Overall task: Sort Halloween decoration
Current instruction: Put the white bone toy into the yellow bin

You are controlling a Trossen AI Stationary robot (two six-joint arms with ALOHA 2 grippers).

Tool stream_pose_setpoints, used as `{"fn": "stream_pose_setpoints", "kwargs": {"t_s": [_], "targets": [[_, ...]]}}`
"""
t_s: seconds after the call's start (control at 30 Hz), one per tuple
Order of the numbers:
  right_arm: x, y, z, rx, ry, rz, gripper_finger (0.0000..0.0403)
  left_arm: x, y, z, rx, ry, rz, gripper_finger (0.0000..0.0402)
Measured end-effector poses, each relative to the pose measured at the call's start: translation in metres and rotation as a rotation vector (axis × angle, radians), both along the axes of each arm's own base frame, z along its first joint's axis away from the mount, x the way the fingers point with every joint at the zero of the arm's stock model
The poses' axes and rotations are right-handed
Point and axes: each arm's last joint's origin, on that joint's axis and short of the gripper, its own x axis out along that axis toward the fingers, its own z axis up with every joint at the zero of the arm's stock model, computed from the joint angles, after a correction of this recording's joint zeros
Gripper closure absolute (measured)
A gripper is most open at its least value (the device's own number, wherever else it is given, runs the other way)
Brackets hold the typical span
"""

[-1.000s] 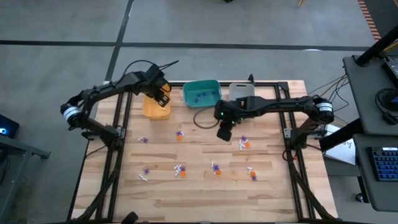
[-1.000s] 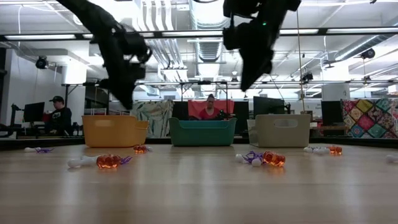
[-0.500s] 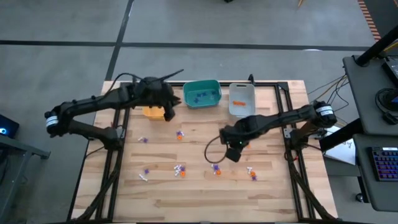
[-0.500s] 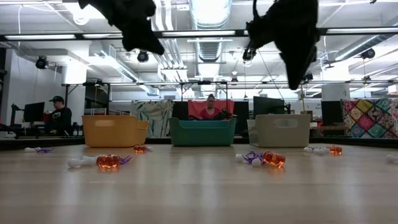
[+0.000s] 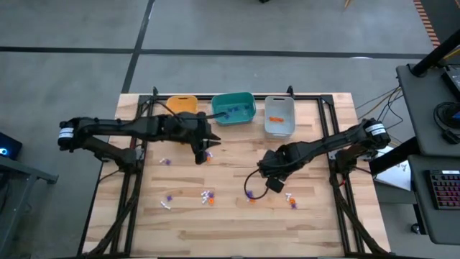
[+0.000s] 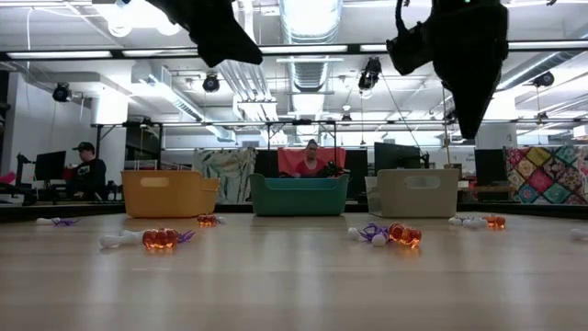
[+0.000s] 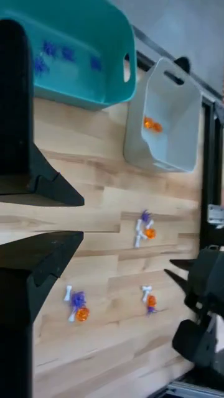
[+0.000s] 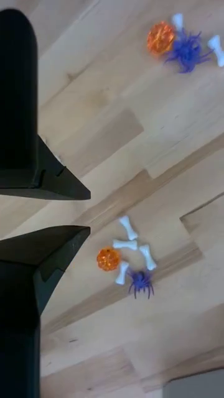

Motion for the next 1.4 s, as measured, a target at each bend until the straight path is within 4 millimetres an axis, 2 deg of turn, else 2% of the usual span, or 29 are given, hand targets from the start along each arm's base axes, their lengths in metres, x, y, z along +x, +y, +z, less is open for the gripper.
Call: {"fn": "stream_pose_setpoints", "kwargs": {"t_s": [0.1,0.3,0.43,0.6,0.9,1.4], "targets": [[-0.002,-0.001,-0.008,0.004,0.009,-0.036,0.0335,0.003,-0.001,-0.005,-0.001,0.018,-0.004,0.0345],[0.004,-0.020,-0.025,0.006,-0.028,-0.299,0.0335,0.003,-0.001,-0.009,0.012,0.043,-0.011,0.0345],[0.006,-0.020,-0.036,0.058,-0.053,-0.376,0.0335,0.000,-0.001,-0.011,0.039,0.055,-0.029,0.0345],[-0.003,-0.020,-0.049,0.079,0.005,-0.479,0.0335,-0.006,0.000,-0.017,0.072,0.111,0.011,0.0345],[-0.011,-0.022,-0.066,0.057,0.029,-0.533,0.0335,-0.009,0.002,-0.019,0.105,0.129,0.072,0.0345],[-0.011,-0.024,-0.088,0.052,-0.090,-0.541,0.0335,-0.008,0.002,-0.017,0.104,0.103,0.082,0.0345]]}}
